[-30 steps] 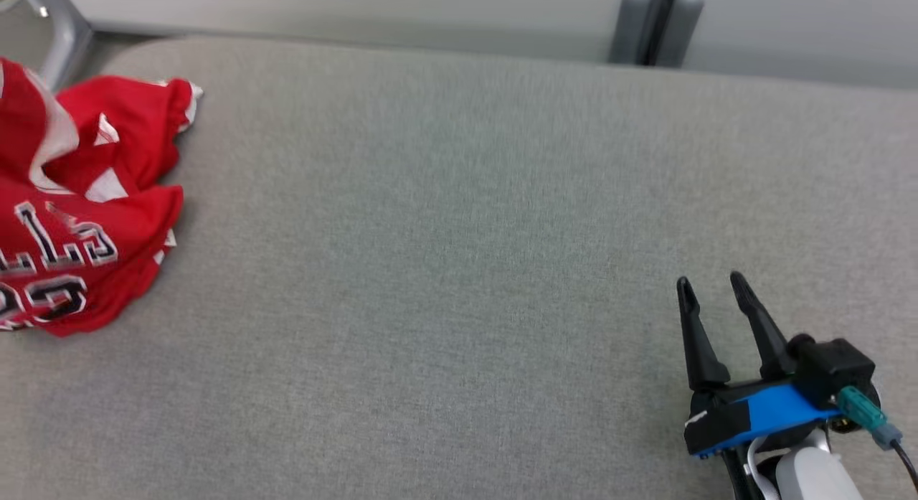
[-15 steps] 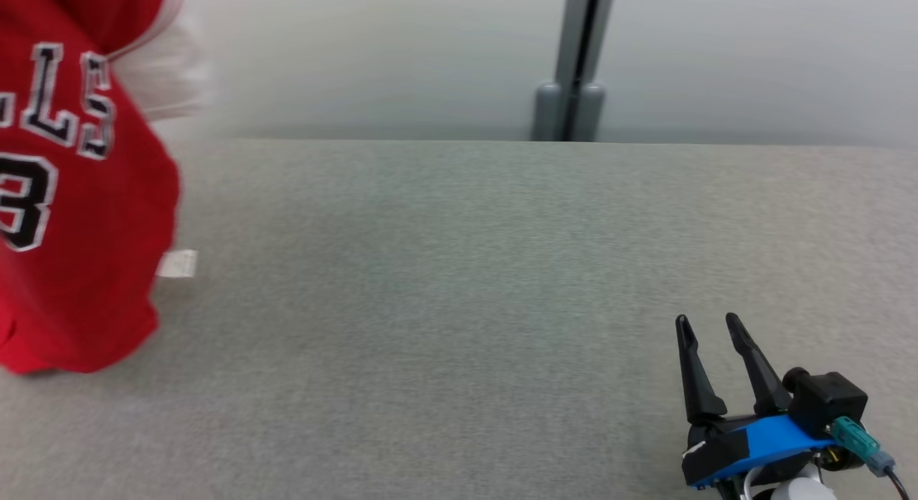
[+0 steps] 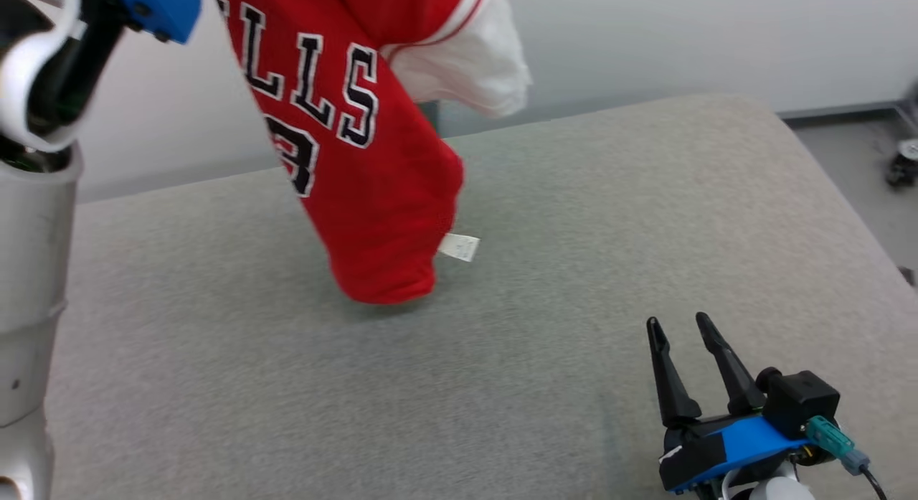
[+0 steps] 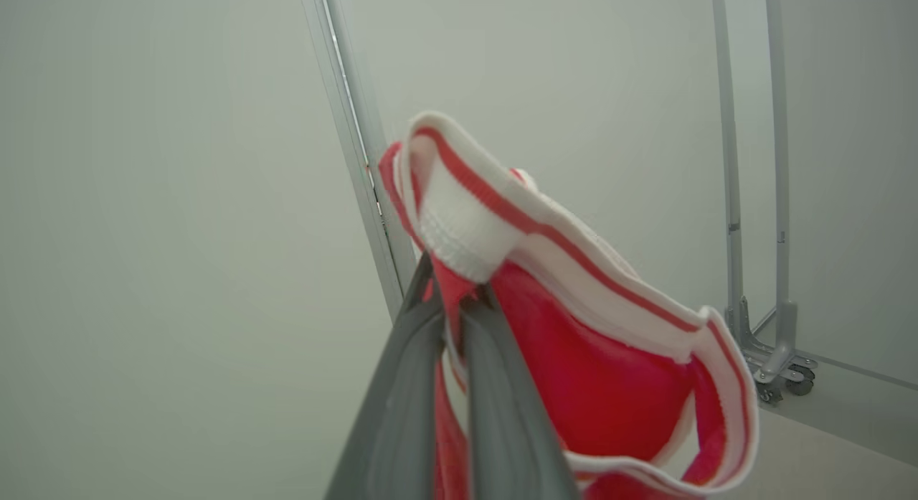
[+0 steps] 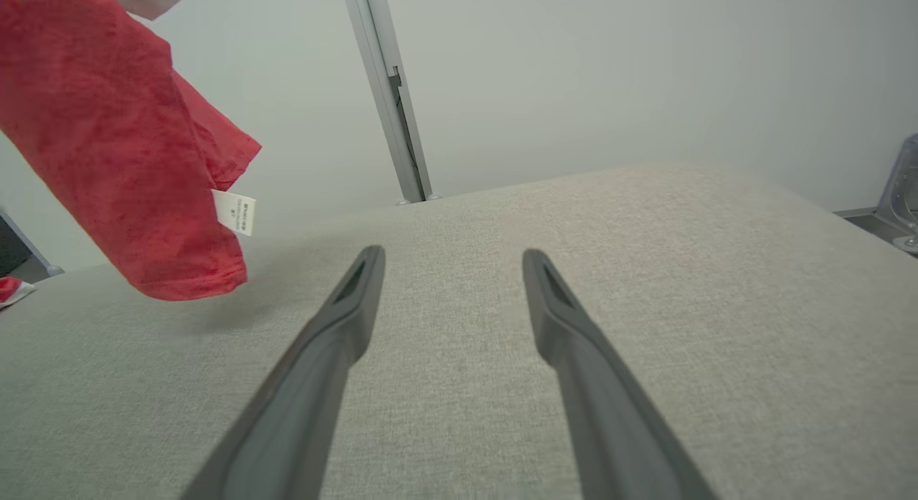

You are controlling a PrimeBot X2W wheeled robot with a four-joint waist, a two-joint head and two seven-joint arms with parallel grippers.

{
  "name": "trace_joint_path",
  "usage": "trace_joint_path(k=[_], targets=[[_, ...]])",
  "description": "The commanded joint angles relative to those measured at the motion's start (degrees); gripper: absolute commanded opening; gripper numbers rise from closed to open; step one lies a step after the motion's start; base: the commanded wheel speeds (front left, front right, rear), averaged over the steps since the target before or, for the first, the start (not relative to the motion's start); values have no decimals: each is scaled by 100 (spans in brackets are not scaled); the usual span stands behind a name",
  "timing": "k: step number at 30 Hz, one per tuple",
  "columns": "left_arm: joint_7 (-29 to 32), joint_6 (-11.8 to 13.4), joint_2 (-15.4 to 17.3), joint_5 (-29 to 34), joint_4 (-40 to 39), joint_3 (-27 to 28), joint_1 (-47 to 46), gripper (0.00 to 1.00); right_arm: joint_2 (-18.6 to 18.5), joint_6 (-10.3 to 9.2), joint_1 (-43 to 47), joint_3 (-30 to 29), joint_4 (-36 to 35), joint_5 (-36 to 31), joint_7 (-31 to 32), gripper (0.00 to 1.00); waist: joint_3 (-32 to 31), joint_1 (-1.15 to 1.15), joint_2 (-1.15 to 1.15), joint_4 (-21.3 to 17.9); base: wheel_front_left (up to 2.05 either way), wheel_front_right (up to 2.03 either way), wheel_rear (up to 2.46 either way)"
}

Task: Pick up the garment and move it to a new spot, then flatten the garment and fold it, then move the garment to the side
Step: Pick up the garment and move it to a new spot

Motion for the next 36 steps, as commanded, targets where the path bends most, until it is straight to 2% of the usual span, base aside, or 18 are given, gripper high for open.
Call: trace_joint_path(k=[1, 6, 11, 18, 22, 24, 25, 30, 36], targets=[[0, -31, -50, -40, 39, -84, 134, 0, -26, 1, -47, 51, -33, 74, -34, 100, -58, 0, 0, -229, 0, 0, 0], [-105, -38, -190, -15, 230, -398, 576, 0, -23, 1, -125, 63, -79, 111, -34, 100, 111, 0, 0, -429, 0, 0, 0], [-281, -38, -343, 18, 528, -756, 1239, 0, -25, 1, -159, 25, -63, 118, -37, 100, 187, 0, 0, -459, 0, 0, 0], [-992, 114, -797, -187, 1625, -1057, 2744, 0, -25, 1, -212, 1, -54, 68, -37, 100, 154, 0, 0, -473, 0, 0, 0], [-1462, 213, -1086, -256, 2349, -1111, 3251, 0, -22, 1, -141, -49, -69, 18, -38, 100, 112, 0, 0, -397, 0, 0, 0], [-1736, 212, -1211, -241, 2615, -1138, 3367, 48, -24, 1, -101, -57, -74, 4, -38, 100, 98, 0, 0, -354, 0, 0, 0], [-1872, 208, -1271, -240, 2732, -1144, 3410, 100, -25, 1, -83, -68, -73, 1, -38, 100, 85, 0, 0, -327, 0, 0, 0], [-2486, 162, -1485, -371, 2990, -1058, 3522, 100, -23, 1, -5, -121, -87, -47, -23, 100, -23, 0, 0, -142, 0, 0, 0], [-3494, 93, -1517, -566, 2639, -786, 3847, 100, -26, 1, 127, -269, -146, -122, 57, 100, -152, 0, 0, 147, 0, 0, 0]])
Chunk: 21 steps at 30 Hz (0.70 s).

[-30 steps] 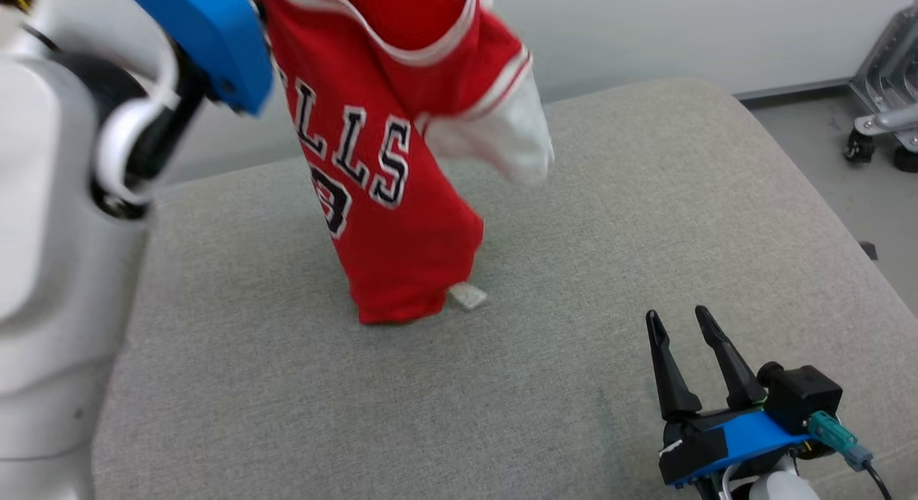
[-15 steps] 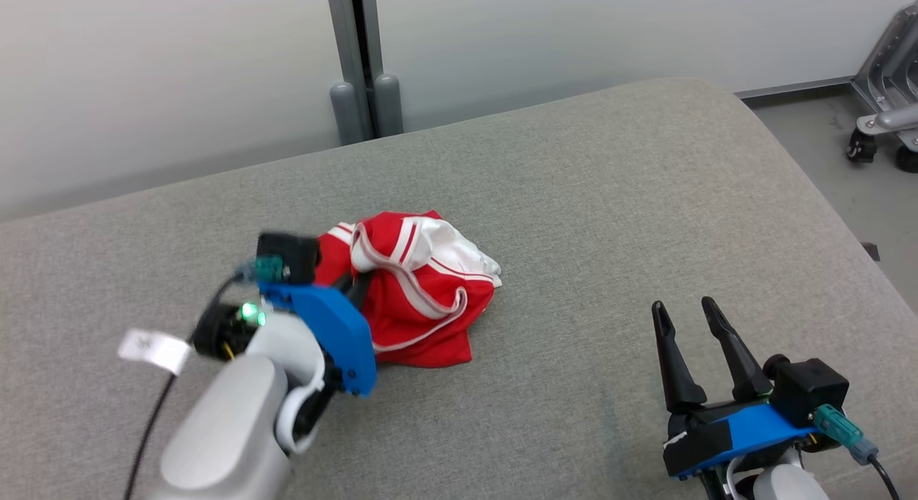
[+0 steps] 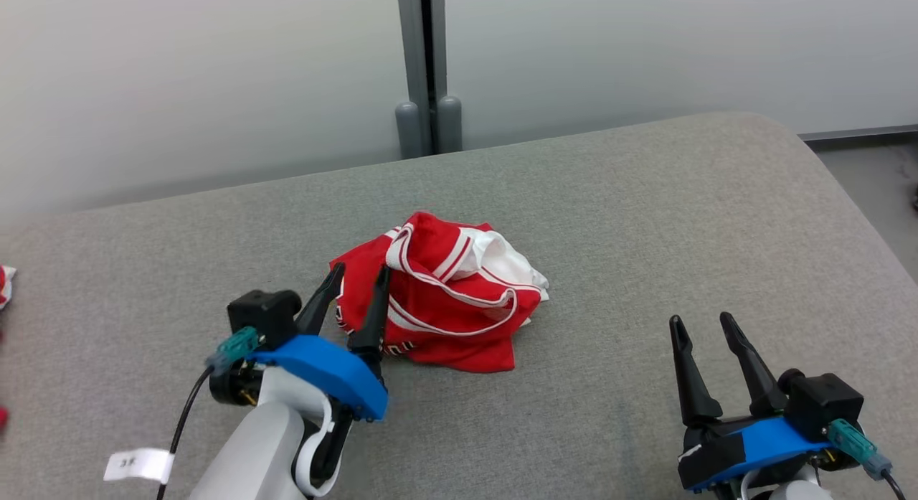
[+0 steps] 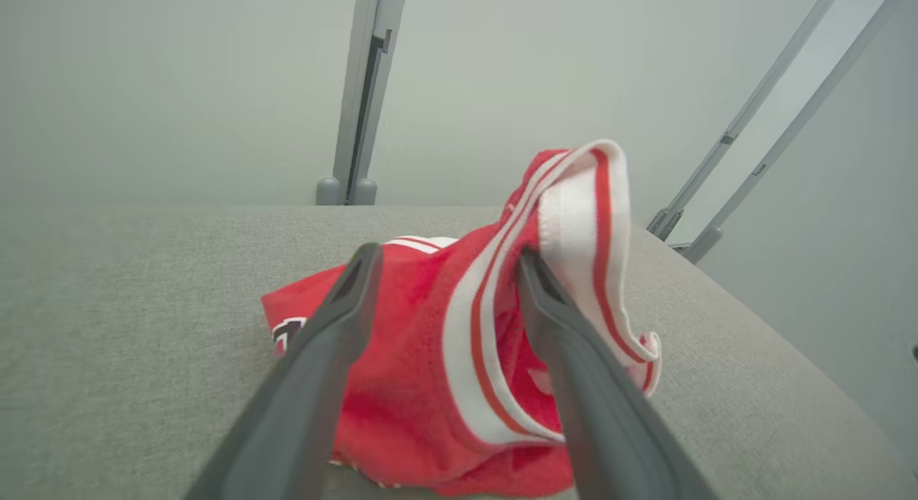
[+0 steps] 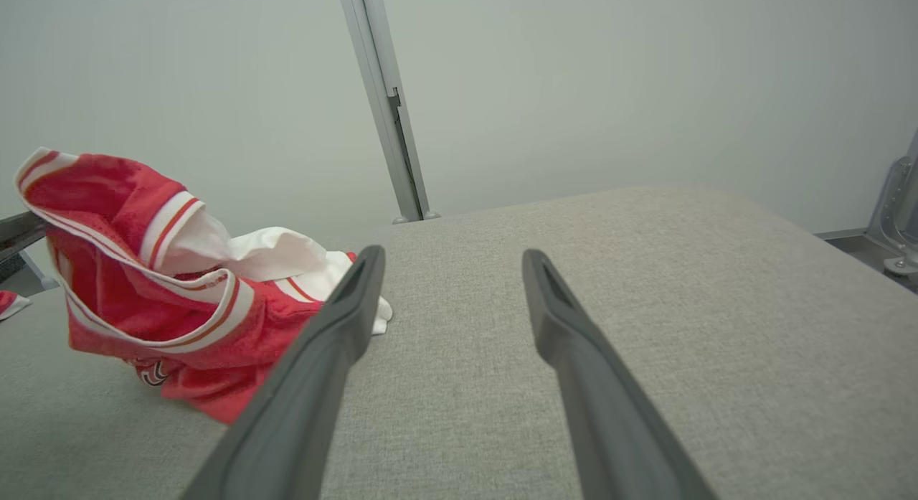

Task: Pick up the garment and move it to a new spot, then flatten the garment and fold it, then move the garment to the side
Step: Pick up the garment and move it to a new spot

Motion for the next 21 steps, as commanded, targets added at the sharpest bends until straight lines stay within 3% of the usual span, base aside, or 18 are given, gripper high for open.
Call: trace_joint_path(k=[1, 8, 16, 21], targets=[[-159, 11, 64, -5, -71, 68, 151, 100, -24, 1, 72, -36, -27, -35, 25, 100, -7, 0, 0, 61, 0, 0, 0], [-737, 138, 220, 33, -640, 383, 822, 100, -24, 1, 180, -259, -160, -146, 143, 100, -105, 0, 0, 419, 0, 0, 0], [-815, 397, 367, 603, -1499, 1061, 1564, 100, -25, 1, 288, -417, -280, -201, 254, 100, -189, 0, 0, 747, 0, 0, 0], [-818, 493, 487, 1008, -1563, 1358, 1869, 100, -25, 1, 327, -456, -267, -225, 340, 100, -219, 0, 0, 877, 0, 0, 0]])
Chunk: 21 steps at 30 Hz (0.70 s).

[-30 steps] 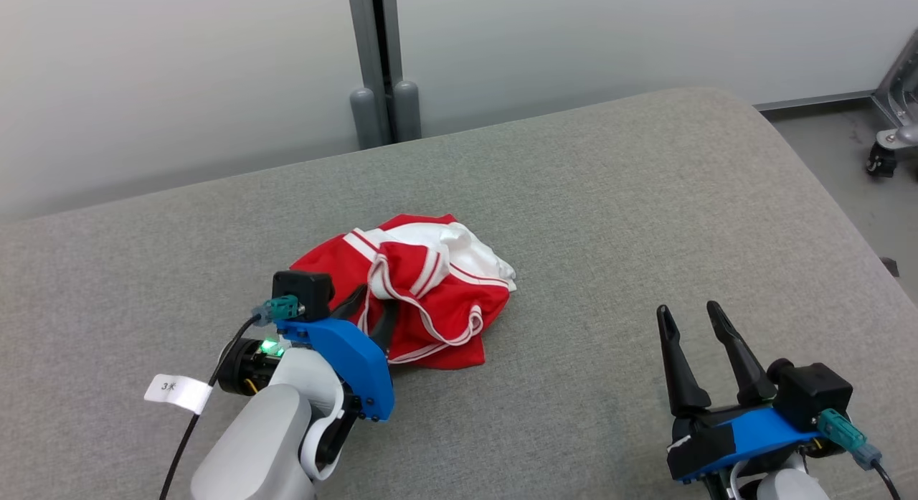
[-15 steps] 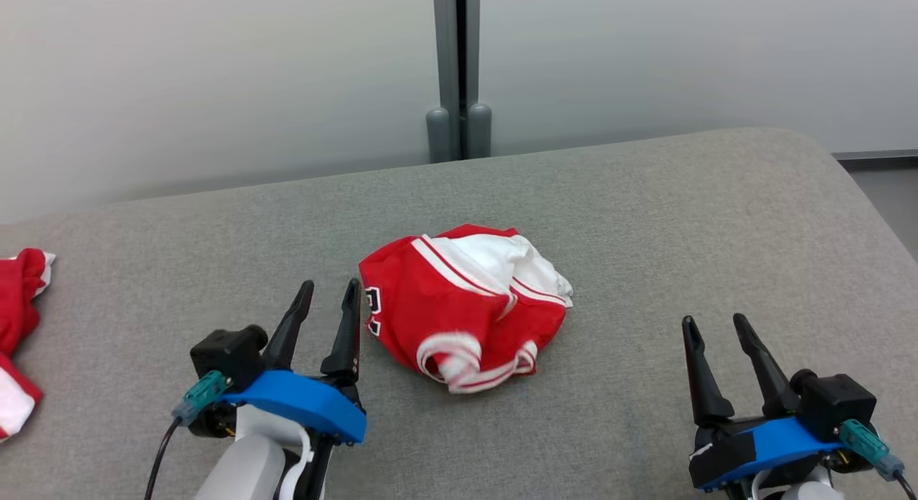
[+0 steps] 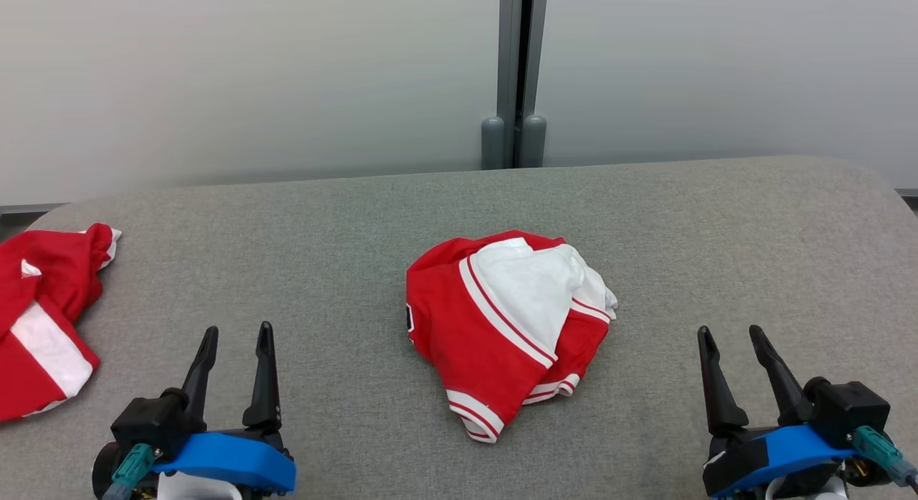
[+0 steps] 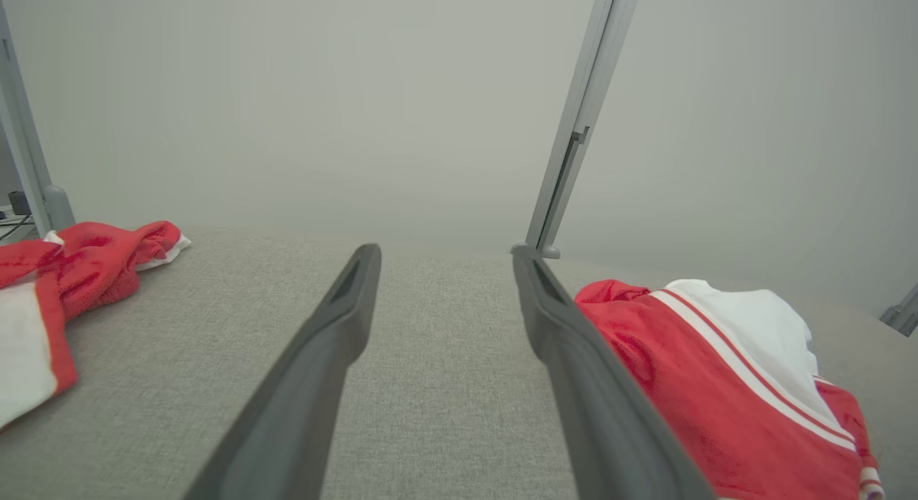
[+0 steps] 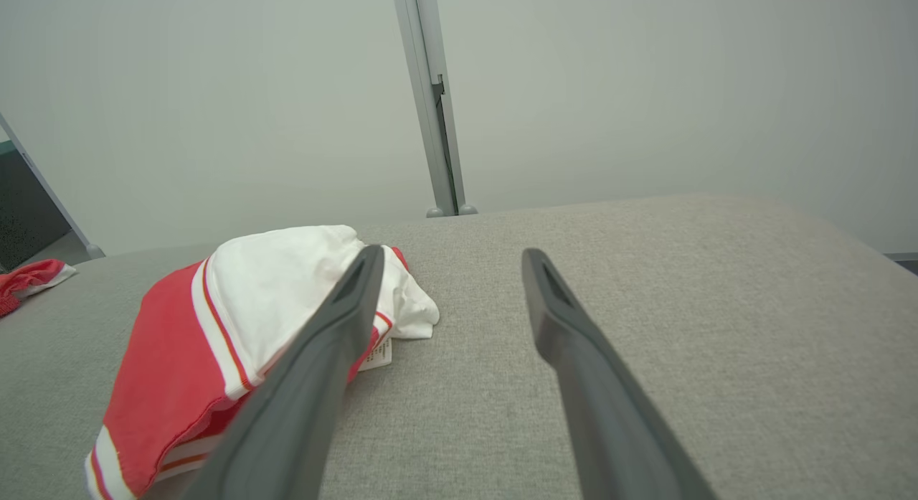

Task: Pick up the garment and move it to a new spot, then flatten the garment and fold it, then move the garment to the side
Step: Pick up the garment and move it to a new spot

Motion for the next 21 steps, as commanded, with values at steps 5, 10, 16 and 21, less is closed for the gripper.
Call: trace_joint_path(k=[5, 10, 16, 21], targets=[[-28, 80, 78, 242, 80, 196, 166, 100, -25, 1, 120, -114, 70, -113, 75, 100, -19, 0, 0, 77, 0, 0, 0], [-28, 53, 108, 363, 197, 181, 202, 100, -25, 1, 160, -227, 127, -200, 82, 100, -36, 0, 0, 112, 0, 0, 0], [-27, -1, 130, 345, 336, 139, 100, 100, -24, 1, 162, -260, 177, -169, 95, 100, -31, 0, 0, 143, 0, 0, 0], [-29, 1, 86, 396, 287, 155, 56, 100, -25, 1, 108, -206, 210, -113, 89, 100, -26, 0, 0, 162, 0, 0, 0]])
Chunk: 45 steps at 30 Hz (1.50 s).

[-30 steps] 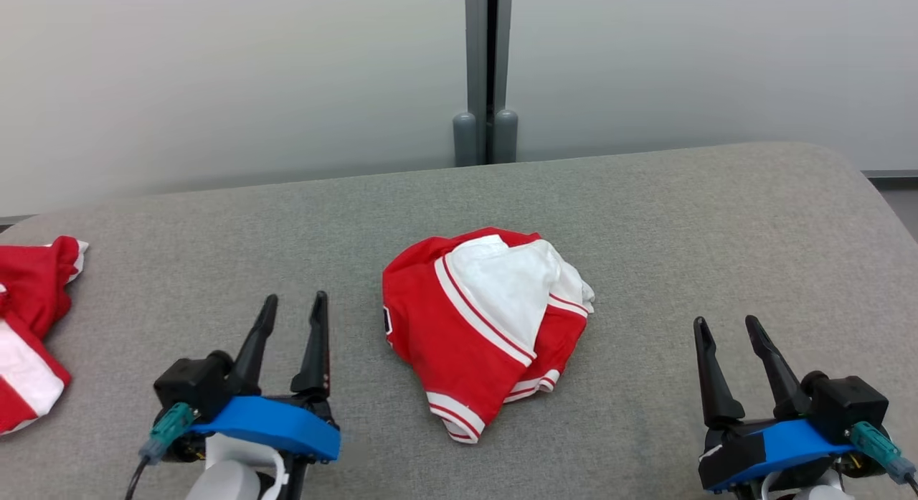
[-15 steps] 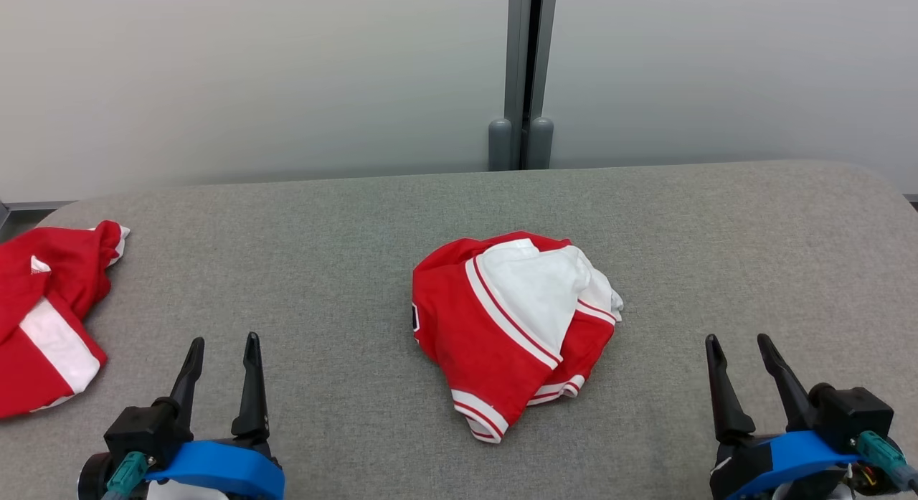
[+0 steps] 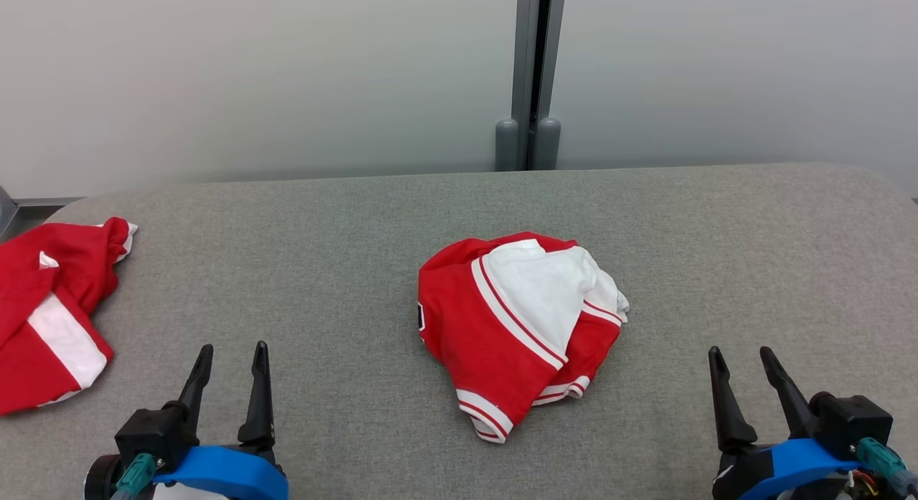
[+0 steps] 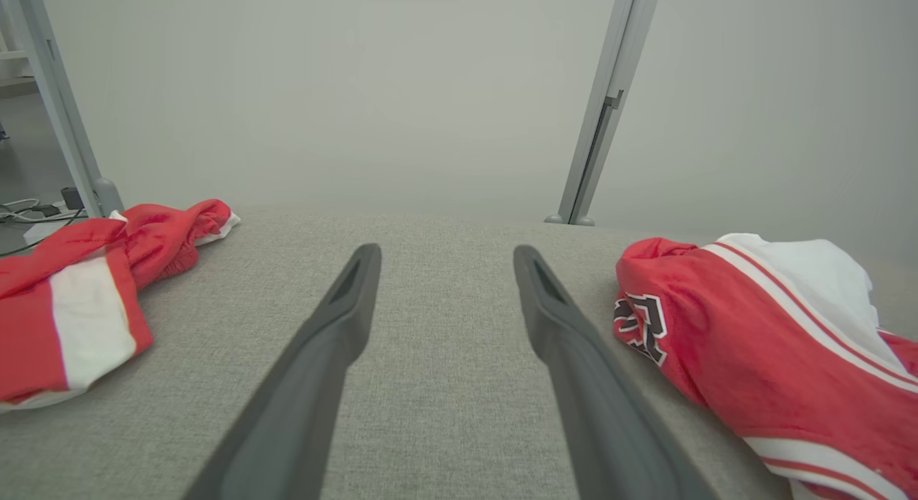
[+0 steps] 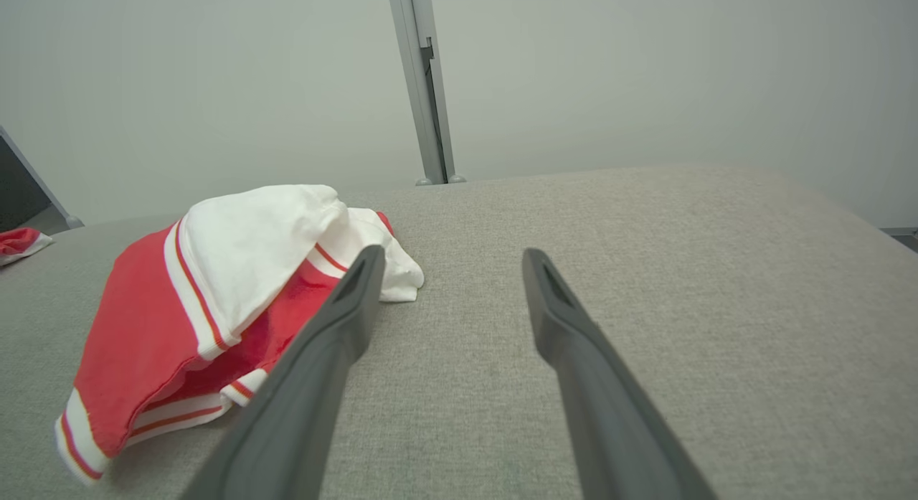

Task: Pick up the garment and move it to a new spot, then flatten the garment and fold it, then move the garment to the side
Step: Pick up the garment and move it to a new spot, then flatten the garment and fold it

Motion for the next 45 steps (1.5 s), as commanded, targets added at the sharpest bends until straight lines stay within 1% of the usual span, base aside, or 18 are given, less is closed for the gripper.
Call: trace_joint_path(k=[1, 17, 19, 21, 22, 23, 24, 25, 29, 32, 35, 37, 42, 45], targets=[[-27, 5, 3, 41, -29, 28, -69, 100, -25, 1, -30, 14, 15, 33, -15, 100, 2, 0, 0, 8, 0, 0, 0], [-27, 1, -8, 161, -132, 80, -117, 100, -24, 1, -49, 252, -67, 184, -26, 100, 51, 0, 0, 8, 0, 0, 0], [-28, -1, -13, 168, -133, 66, -137, 100, -17, 1, -78, 475, -97, 329, 55, 100, 71, 0, 0, 18, 0, 0, 0], [-27, -8, -11, 164, -134, 57, -147, 100, -19, 1, -93, 778, -85, 570, 272, 100, 95, 0, 0, 37, 0, 0, 0], [-27, -8, -11, 164, -134, 57, -147, 100, -19, 1, -93, 778, -85, 570, 272, 100, 95, 0, 0, 37, 0, 0, 0], [-27, -15, -12, 171, -134, 46, -154, 100, -20, 1, -113, 954, -79, 670, 426, 100, 110, 0, 0, 52, 0, 0, 0], [-27, -31, -12, 177, -128, 29, -175, 100, -22, 1, -180, 1292, -53, 916, 741, 100, 133, 0, 0, 85, 0, 0, 0], [-27, -31, -12, 177, -128, 29, -175, 100, -22, 1, -180, 1292, -53, 916, 741, 100, 133, 0, 0, 85, 0, 0, 0], [-17, -56, 1, 178, -109, -32, -238, 100, -22, 1, -356, 1953, 87, 1357, 1367, 100, 176, 0, 0, 176, 0, 0, 0], [-3, -80, 14, 194, -123, -77, -279, 100, -30, 1, -551, 2194, 349, 1641, 1693, 100, 208, 0, 0, 261, 0, 0, 0], [11, -89, -2, 204, -137, -143, -321, 100, -28, 1, -799, 2306, 676, 1893, 1846, 100, 243, 0, 0, 374, 0, 0, 0], [9, -105, 8, 213, -142, -169, -375, 100, -28, 1, -1049, 2378, 1066, 2068, 1913, 100, 294, 0, 0, 457, 0, 0, 0], [2, -123, 6, 231, -125, -217, -454, 100, -27, 1, -1505, 2432, 1696, 2297, 1859, 100, 417, 0, 0, 539, 0, 0, 0], [-3, -134, -13, 237, -113, -248, -528, 100, -21, 1, -1780, 2605, 1945, 2557, 1733, 100, 482, 0, 0, 571, 0, 0, 0]])
